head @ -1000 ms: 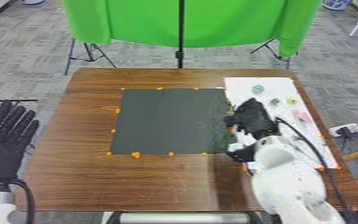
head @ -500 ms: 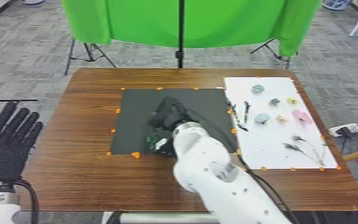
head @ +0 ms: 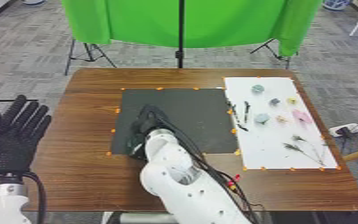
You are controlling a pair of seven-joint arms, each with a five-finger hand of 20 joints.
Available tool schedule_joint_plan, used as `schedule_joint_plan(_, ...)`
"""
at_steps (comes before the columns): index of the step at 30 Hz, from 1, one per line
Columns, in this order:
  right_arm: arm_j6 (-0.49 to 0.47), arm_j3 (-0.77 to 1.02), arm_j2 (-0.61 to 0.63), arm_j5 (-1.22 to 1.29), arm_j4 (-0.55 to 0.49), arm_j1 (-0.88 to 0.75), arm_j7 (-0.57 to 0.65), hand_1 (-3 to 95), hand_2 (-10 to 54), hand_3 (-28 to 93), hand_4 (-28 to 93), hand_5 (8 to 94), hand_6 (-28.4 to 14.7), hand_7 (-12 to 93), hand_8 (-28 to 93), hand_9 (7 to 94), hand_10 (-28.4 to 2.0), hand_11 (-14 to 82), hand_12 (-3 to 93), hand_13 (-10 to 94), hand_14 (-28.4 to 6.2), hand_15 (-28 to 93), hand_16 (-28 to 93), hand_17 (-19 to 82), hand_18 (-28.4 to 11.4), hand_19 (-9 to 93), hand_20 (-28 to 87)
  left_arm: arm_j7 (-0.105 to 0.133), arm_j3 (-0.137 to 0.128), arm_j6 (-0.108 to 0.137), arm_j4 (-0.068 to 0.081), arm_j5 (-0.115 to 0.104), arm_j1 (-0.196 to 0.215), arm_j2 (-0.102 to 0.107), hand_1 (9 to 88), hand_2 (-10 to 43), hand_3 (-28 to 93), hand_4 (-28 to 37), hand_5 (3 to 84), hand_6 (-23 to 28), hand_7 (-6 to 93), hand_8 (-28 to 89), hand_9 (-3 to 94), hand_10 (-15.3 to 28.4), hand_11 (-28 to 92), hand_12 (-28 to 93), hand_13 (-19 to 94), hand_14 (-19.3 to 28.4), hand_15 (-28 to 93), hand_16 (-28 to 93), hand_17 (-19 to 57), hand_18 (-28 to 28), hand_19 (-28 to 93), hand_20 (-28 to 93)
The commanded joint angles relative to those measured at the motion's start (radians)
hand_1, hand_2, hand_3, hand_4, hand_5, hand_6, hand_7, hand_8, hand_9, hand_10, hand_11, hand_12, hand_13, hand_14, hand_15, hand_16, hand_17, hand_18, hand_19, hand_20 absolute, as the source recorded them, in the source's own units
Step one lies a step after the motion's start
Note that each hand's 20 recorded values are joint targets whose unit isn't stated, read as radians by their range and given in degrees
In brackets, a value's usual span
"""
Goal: Arrange flowers
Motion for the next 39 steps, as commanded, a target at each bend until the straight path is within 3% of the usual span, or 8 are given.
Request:
schedule_joint_plan(1, 0.01, 0.019, -0.001, -0.017, 0.019, -0.024, 0.031, 53.5, -9.5, 70, -28, 75.4, -5.4, 29, 5, 77.0, -15.9, 42.6, 37.8, 71, -14.1, 76, 35, 36, -27.5, 88, 33, -0.014, 0.006, 0.003, 0.017, -0.001, -0.015, 0.001, 24.6, 10.7, 71, -28.3, 42.7, 6.8, 9.1, -10, 38.4, 13.2, 13, 10, 32, 12.9, 13, -1, -2.8, 13.7, 27, 12)
schedule_joint_plan(10, 0.009, 0.027, 0.02, -0.008, 0.01, -0.032, 0.033, 50.1, -9.5, 73, -28, 73.5, -6.2, 21, 2, 75.6, -16.6, 40.8, 35.3, 69, -14.5, 76, 33, 35, -27.3, 87, 31, 0.001, 0.003, 0.001, 0.024, -0.011, -0.017, -0.002, 24.6, 10.8, 72, -28.3, 42.9, 6.8, 9.3, -10, 38.6, 13.3, 13, 10, 32, 13.0, 14, 0, -2.9, 13.8, 28, 13)
schedule_joint_plan(13, 0.019, 0.033, 0.05, 0.023, -0.024, -0.026, 0.048, 46.5, -9.5, 76, -28, 72.3, -5.9, 18, -1, 74.8, -17.1, 42.6, 32.0, 69, -14.7, 75, 33, 35, -27.3, 88, 30, -0.004, -0.005, -0.006, 0.023, -0.005, -0.014, -0.022, 24.6, 10.8, 72, -28.3, 42.9, 6.8, 9.4, -10, 38.6, 13.4, 13, 10, 32, 13.0, 14, 0, -2.9, 13.8, 28, 13)
schedule_joint_plan(22, 0.013, 0.147, 0.232, 0.18, -0.282, -0.073, 0.072, 40.8, -9.5, 76, -27, 71.7, -6.5, 16, -11, 74.7, -18.7, 44.4, 26.8, 69, -15.5, 76, 32, 35, -28.2, 89, 30, 0.003, -0.034, -0.01, 0.014, -0.008, 0.025, -0.059, 24.6, 10.8, 72, -28.3, 42.9, 6.9, 9.3, -10, 38.7, 13.4, 13, 10, 32, 13.0, 14, -1, -3.0, 13.8, 28, 13)
schedule_joint_plan(25, 0.007, 0.204, 0.273, 0.275, -0.357, -0.113, 0.036, 39.6, -9.5, 75, -26, 71.7, -6.8, 15, -11, 74.7, -19.0, 44.1, 26.9, 69, -15.8, 76, 32, 35, -28.3, 89, 30, 0.005, -0.041, 0.002, 0.01, -0.005, 0.04, -0.051, 24.5, 10.8, 72, -28.3, 43.0, 6.8, 9.4, -10, 38.7, 13.4, 13, 10, 32, 13.0, 14, -1, -3.0, 13.9, 28, 13)
schedule_joint_plan(27, -0.084, 0.214, 0.263, 0.344, -0.379, -0.105, 0.061, 39.8, -9.5, 75, -26, 71.5, -6.8, 15, -11, 73.8, -19.0, 43.9, 27.1, 68, -15.7, 76, 33, 34, -27.8, 89, 29, 0.019, -0.048, 0.002, 0.007, -0.014, 0.056, -0.054, 24.6, 10.8, 72, -28.3, 42.9, 6.8, 9.4, -10, 38.8, 13.4, 13, 10, 32, 12.9, 14, -1, -3.1, 13.9, 28, 13)
schedule_joint_plan(33, -0.162, 0.153, 0.248, 0.274, -0.353, -0.102, -0.037, 39.6, -8.8, 75, -25, 68.7, -6.8, 15, -11, 71.3, -19.1, 37.7, 24.4, 64, -15.6, 74, 32, 31, -25.9, 85, 28, -0.006, -0.012, -0.019, 0.023, -0.012, 0.008, -0.05, 24.6, 10.7, 72, -28.3, 43.1, 6.8, 9.7, -10, 38.8, 13.4, 14, 10, 32, 12.9, 14, -1, -3.1, 13.9, 29, 13)
schedule_joint_plan(39, -0.184, 0.156, 0.229, 0.328, -0.358, -0.104, -0.03, 39.3, -6.2, 76, -25, 66.7, -6.6, 15, -11, 69.3, -19.3, 31.1, 21.8, 61, -15.6, 73, 30, 30, -25.1, 83, 27, 0.0, -0.02, -0.007, 0.02, -0.012, 0.019, -0.046, 24.6, 10.9, 72, -28.3, 43.1, 6.9, 9.6, -10, 38.7, 13.4, 14, 10, 32, 12.9, 15, -1, -3.1, 14.0, 29, 13)
